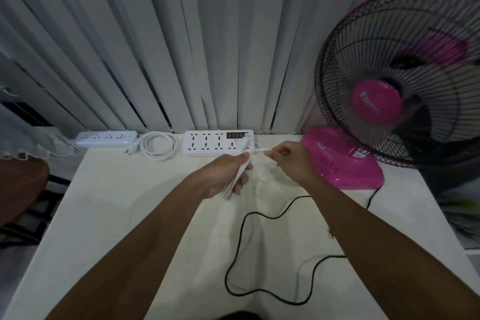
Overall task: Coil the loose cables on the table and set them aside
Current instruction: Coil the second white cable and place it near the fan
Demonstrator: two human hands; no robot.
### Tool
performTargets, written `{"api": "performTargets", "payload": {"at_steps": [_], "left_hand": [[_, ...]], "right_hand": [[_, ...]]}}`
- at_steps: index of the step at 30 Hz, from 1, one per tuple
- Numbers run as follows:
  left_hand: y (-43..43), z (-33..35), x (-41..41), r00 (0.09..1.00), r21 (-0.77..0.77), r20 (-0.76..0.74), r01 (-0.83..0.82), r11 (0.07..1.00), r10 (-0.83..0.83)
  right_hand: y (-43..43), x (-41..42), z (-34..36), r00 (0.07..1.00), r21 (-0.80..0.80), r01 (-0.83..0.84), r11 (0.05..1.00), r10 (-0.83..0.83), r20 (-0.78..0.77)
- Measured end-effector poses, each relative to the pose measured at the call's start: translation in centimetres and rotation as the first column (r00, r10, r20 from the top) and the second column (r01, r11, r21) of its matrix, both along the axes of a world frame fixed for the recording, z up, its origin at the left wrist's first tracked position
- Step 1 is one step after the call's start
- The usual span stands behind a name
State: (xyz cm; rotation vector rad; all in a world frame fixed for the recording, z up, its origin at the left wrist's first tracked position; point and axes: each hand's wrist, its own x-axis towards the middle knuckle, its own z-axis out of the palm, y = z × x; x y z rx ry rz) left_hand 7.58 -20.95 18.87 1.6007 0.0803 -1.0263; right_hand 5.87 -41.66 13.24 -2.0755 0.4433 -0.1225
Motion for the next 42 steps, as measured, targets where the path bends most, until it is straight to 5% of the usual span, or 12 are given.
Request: {"api": "performTargets", "payload": {"at_steps": [4,9,16,20,23,26,30,33,37,42], "left_hand": [[-3.6,-2.1,0.2,0.95,-0.149,-0.04,-0.311,0.939,0.309],[-6.4,-3.0,1.9,0.75,-0.361,-0.32,-0.662,0.657,0.579],[-8.3,-3.5,4.8,0.593,-0.348,-0.5,-0.805,0.481,0.631],[-9.4,-5.2,6.0,0.479,-0.32,-0.676,-0.876,0.362,0.56],[-10.5,-5.8,6.8,0.459,-0.285,-0.717,-0.88,0.38,0.524],[-10.5,-6.5,7.6,0.581,-0.29,-0.678,-0.774,0.563,0.45],[-7.5,-8.2,9.1,0.905,-0.196,-0.366,-0.304,0.932,0.219],[-6.2,-9.3,10.1,0.993,0.091,0.065,-0.101,0.991,0.095],[-6.6,-11.3,11.4,0.683,0.178,0.73,-0.21,0.961,0.014],[-9.2,-14.0,12.1,0.659,0.285,0.68,0.167,0.944,-0.322]], "right_hand": [[0.8,0.8,0.6,0.999,0.257,-0.031,0.966,0.021,0.041],[2.2,0.5,0.1,0.992,0.386,-0.096,0.917,0.056,0.112],[3.2,-2.1,-3.8,0.948,-0.027,-0.053,0.998,0.059,0.313],[2.9,-1.7,-5.4,0.946,-0.183,-0.1,0.978,0.15,0.286],[1.9,-1.4,-7.0,0.959,-0.1,-0.075,0.992,0.099,0.267],[0.4,-0.6,-8.0,0.982,-0.013,-0.029,0.999,0.031,0.185],[-1.9,1.4,-8.3,0.994,0.003,-0.009,1.0,0.008,0.111],[-4.4,3.3,-8.3,0.999,0.006,-0.038,0.999,0.039,-0.037],[-7.2,5.7,-8.0,0.981,0.091,-0.095,0.991,0.109,-0.161],[-9.4,8.5,-7.9,0.964,0.133,-0.133,0.982,0.159,-0.215]]}}
